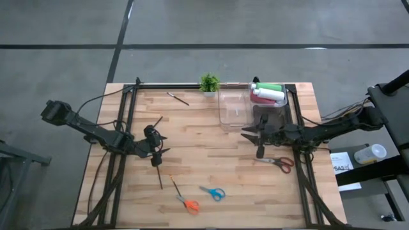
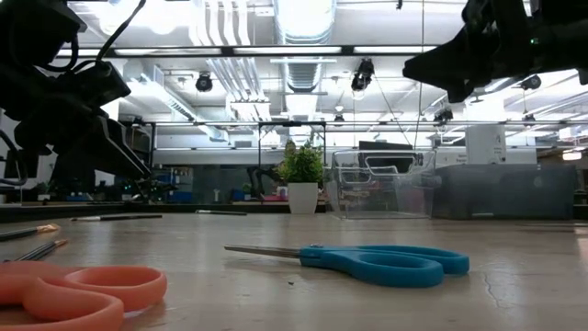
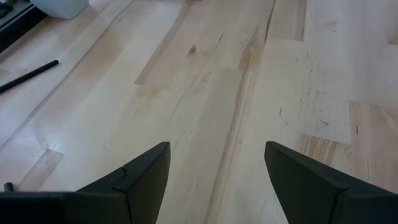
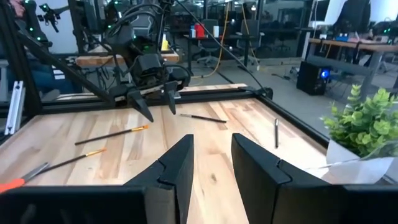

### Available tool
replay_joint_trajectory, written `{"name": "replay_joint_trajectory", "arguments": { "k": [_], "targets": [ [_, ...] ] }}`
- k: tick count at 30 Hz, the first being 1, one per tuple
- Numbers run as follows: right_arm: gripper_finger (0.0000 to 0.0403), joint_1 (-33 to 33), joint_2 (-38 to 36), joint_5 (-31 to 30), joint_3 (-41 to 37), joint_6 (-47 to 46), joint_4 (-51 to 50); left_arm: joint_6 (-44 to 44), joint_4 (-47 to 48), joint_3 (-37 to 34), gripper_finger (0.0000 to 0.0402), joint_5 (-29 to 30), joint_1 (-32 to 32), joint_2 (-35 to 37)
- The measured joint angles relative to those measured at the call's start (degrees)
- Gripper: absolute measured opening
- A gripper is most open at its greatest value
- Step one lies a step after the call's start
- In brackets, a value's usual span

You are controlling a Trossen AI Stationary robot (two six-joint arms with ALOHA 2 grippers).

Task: Pick & Place Paint Supplies
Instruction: Put the bottom silver paintbrush into the black bin

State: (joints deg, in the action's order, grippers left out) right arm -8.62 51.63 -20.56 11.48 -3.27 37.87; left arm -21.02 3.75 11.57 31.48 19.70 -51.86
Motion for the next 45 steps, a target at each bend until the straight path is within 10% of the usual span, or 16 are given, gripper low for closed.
{"name": "replay_joint_trajectory", "arguments": {
  "k": [39, 45],
  "targets": [
    [0.0104, 0.00, 0.31, -0.02, 0.29, -1.04, 0.02, -0.14, -0.84, -0.02, 0.0266, -0.02, -0.02, 0.00],
    [0.0104, 0.00, 0.31, -0.02, 0.29, -0.81, 0.02, -17.27, -10.77, -0.02, 0.0266, -0.02, -0.02, 0.00]
  ]
}}
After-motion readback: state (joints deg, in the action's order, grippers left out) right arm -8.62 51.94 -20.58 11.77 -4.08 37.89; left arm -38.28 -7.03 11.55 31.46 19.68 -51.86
